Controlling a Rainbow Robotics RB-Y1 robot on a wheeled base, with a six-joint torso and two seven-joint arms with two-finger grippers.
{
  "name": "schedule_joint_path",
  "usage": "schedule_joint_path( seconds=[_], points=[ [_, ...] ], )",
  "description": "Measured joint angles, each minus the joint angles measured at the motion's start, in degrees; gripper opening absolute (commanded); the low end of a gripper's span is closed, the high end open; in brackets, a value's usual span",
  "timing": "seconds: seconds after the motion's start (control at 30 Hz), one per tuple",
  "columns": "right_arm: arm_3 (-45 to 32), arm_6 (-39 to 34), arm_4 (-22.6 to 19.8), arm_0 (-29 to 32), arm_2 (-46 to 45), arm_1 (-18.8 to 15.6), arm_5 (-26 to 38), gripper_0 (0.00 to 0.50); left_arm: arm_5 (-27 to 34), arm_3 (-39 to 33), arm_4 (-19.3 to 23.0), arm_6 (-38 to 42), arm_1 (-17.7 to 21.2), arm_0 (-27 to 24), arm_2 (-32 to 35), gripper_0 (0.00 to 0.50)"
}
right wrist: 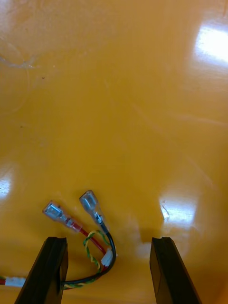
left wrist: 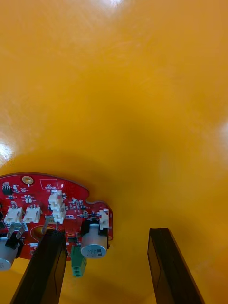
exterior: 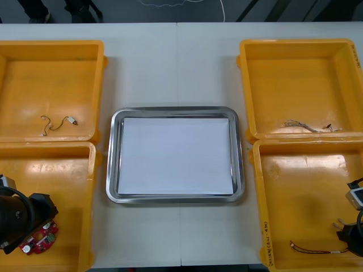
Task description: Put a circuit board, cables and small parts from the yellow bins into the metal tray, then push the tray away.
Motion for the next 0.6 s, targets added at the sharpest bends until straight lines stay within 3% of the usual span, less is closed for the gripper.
schedule_joint_path(
  seconds=[0.6],
  points=[
    [1.01, 1.28, -0.64, 0.0, 0.0, 1.34, -0.56, 0.5, -0.74, 0.76, -0.32, -0.09, 0.0, 0.0, -0.54, 0.5]
  ],
)
